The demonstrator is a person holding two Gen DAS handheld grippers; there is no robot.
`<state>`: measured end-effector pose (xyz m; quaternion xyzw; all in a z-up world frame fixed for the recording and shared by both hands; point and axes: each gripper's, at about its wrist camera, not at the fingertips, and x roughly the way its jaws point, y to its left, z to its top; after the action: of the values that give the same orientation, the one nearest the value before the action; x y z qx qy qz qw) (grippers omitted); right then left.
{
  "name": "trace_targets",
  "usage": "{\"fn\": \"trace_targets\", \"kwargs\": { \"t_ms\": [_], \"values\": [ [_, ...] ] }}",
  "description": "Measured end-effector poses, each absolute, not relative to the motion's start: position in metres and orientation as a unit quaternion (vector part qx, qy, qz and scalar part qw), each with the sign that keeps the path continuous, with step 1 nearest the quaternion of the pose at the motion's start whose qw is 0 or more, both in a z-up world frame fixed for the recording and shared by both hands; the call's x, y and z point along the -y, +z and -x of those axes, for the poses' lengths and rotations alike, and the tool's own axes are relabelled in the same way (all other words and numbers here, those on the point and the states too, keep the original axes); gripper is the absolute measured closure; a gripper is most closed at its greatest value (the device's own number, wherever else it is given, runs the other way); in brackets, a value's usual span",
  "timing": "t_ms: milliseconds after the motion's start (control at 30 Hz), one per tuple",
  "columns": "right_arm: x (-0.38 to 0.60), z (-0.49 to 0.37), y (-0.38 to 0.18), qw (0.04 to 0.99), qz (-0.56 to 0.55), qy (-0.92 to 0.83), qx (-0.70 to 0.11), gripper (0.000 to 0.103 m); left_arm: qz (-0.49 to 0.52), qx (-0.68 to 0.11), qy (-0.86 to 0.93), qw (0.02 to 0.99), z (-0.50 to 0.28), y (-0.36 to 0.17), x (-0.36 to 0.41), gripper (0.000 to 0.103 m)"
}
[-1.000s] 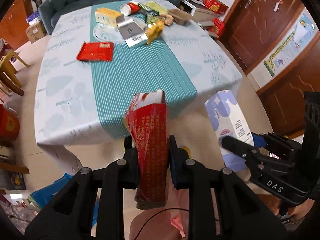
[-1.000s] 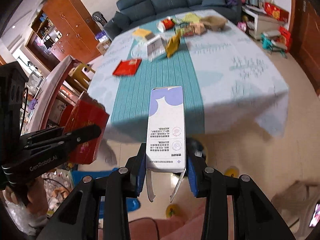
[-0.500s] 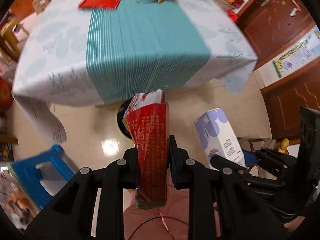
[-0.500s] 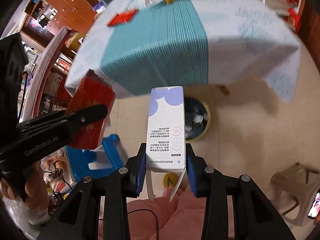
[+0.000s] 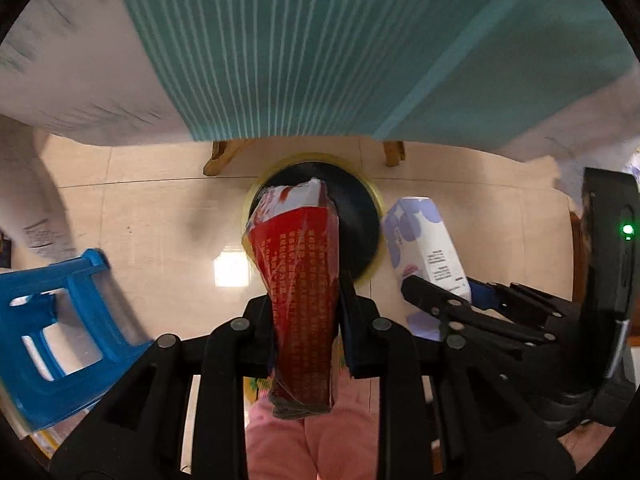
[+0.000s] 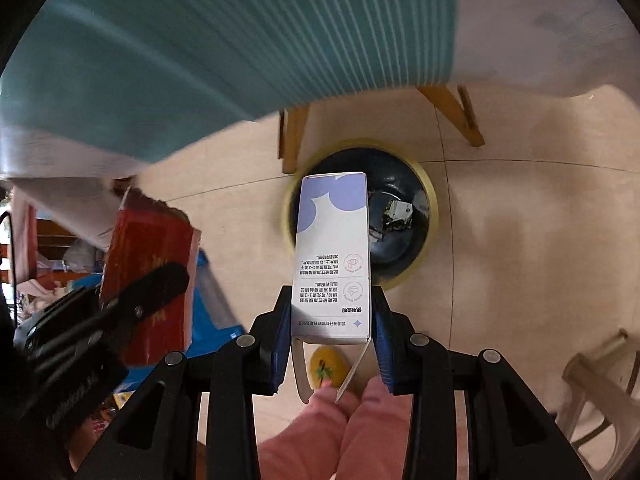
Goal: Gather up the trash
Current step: 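Open both grippers to drop the bag and box into the bin, then raise both tools back over the table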
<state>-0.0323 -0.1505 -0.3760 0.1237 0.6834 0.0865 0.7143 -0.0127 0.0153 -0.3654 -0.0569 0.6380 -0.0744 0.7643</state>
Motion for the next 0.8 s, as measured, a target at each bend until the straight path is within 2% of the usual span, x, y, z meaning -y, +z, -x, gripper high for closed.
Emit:
{"fn": "trace_targets", "kwargs": {
  "t_ms": [100, 167, 233, 300, 333, 367, 400, 633, 800],
  "values": [
    [0.15, 0.018, -0.419, 0.716, -0.123, 0.088, -0.681, 0.067, 0.063, -0.63, -0.065, 0.772, 0.002, -0.401, -0.011, 0.082],
    [0.154, 0.009, -0.443, 0.719, -0.13, 0.085, -0.677, 0.062, 0.061, -0.627, -0.057, 0.774, -0.006, -0.421, -0.007, 0.072],
    [0.159, 0.002, -0.461, 0.721, -0.142, 0.086, -0.673, 0.059, 0.058, -0.63, -0.05, 0.773, -0.014, -0.441, -0.003, 0.069],
    [0.159, -0.004, -0.478, 0.724, -0.152, 0.085, -0.668, 0.046, 0.061, -0.63, -0.042, 0.773, -0.023, -0.454, -0.001, 0.061],
    [0.158, -0.006, -0.484, 0.725, -0.155, 0.083, -0.665, 0.035, 0.063, -0.63, -0.04, 0.773, -0.029, -0.459, 0.0, 0.044],
    [0.161, -0.008, -0.489, 0.727, -0.157, 0.08, -0.664, 0.029, 0.065, -0.63, -0.039, 0.773, -0.031, -0.464, -0.001, 0.028],
    [0.163, -0.009, -0.493, 0.728, -0.157, 0.075, -0.663, 0.028, 0.066, -0.627, -0.036, 0.776, -0.034, -0.466, -0.002, 0.023],
    [0.168, -0.005, -0.495, 0.732, -0.173, 0.072, -0.655, 0.028, 0.053, -0.616, -0.019, 0.786, -0.035, -0.468, -0.009, 0.022],
    [0.167, -0.001, -0.473, 0.737, -0.168, 0.072, -0.651, 0.027, 0.059, -0.611, -0.012, 0.789, -0.028, -0.45, -0.018, 0.022]
  ]
}}
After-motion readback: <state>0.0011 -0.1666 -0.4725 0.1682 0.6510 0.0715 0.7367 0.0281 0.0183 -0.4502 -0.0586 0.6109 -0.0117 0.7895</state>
